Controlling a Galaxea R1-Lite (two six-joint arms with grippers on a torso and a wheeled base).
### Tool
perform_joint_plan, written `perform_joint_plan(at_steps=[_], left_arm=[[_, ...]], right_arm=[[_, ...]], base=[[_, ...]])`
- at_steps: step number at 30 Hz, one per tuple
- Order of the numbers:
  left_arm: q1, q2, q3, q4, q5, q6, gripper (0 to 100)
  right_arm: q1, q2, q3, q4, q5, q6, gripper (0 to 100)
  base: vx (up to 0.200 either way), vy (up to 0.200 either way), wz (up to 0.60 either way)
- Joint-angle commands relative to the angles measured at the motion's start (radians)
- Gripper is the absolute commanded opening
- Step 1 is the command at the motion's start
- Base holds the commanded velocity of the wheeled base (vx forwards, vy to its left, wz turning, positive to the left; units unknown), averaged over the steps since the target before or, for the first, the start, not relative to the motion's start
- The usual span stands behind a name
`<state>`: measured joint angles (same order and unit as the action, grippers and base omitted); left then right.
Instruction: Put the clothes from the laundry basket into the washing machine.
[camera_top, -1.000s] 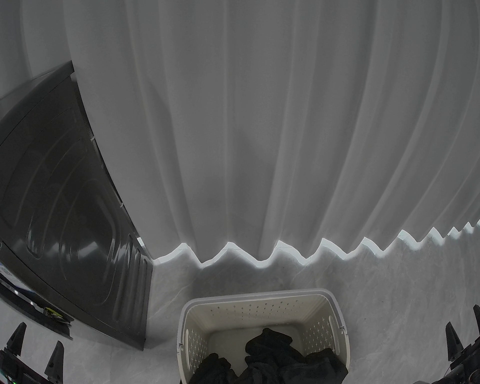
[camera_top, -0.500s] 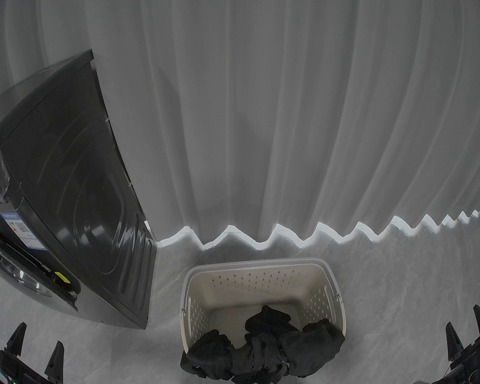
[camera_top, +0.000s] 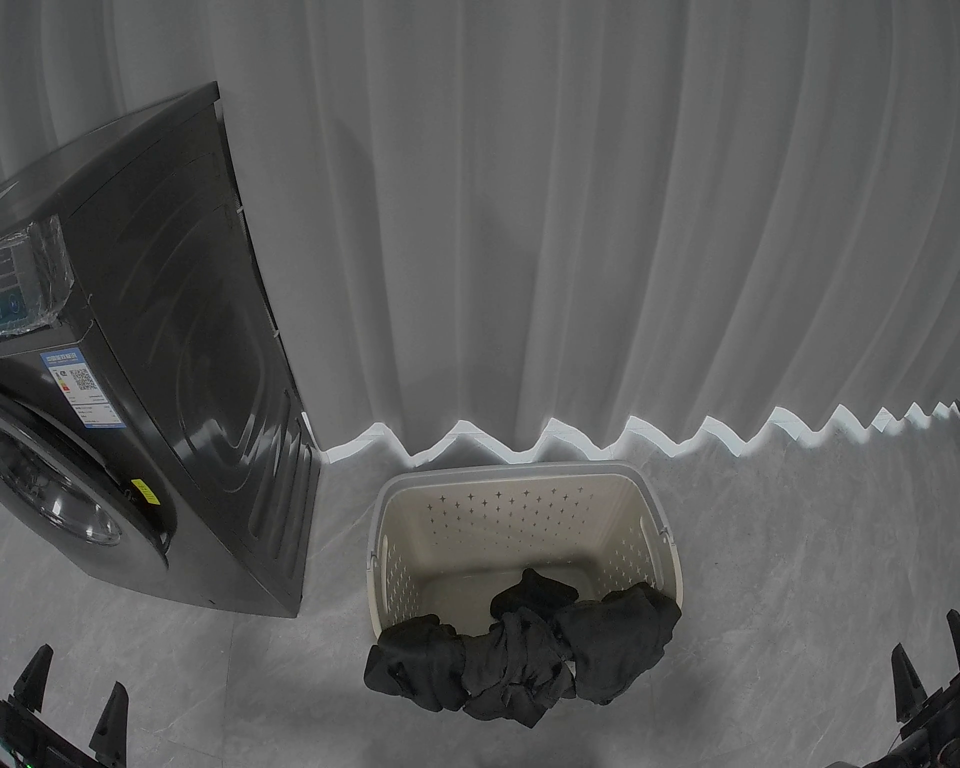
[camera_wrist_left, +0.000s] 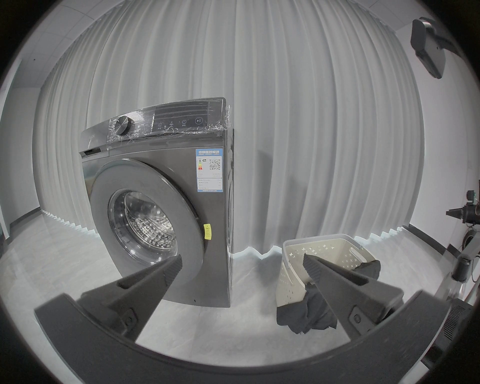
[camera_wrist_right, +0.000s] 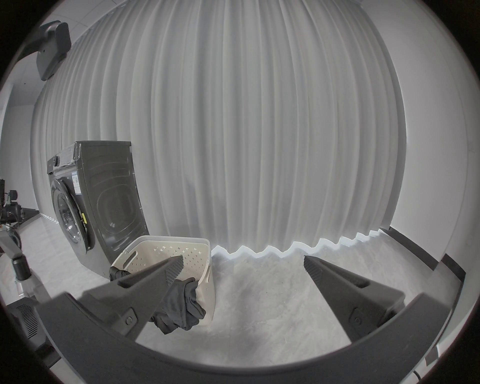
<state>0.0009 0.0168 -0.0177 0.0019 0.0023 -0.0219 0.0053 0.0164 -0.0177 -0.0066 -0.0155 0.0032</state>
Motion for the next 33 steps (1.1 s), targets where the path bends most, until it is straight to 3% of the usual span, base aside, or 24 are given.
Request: perform_joint_plan(at_steps=[1, 7, 13, 25, 33], left_arm=[[0.001, -0.017, 0.016, 0.000, 0.001, 0.000, 100], [-0.001, -0.017, 0.016, 0.000, 0.002, -0.003, 100], [0.001, -0.017, 0.016, 0.000, 0.002, -0.004, 100], [-0.001, -0.017, 0.016, 0.000, 0.001, -0.003, 100], [0.001, -0.017, 0.016, 0.000, 0.001, -0.001, 100]], right_arm=[[0.001, -0.016, 0.018, -0.001, 0.000, 0.000, 100], [0.001, -0.016, 0.018, 0.000, 0.000, 0.000, 100], [0.001, -0.016, 0.018, 0.000, 0.000, 0.000, 100], [0.001, -0.016, 0.018, -0.001, 0.000, 0.000, 100], [0.001, -0.016, 0.018, 0.000, 0.000, 0.000, 100]], base=[[0.000, 0.000, 0.00], [0.000, 0.000, 0.00], [-0.200, 0.000, 0.00], [0.000, 0.000, 0.00], [0.000, 0.200, 0.00]])
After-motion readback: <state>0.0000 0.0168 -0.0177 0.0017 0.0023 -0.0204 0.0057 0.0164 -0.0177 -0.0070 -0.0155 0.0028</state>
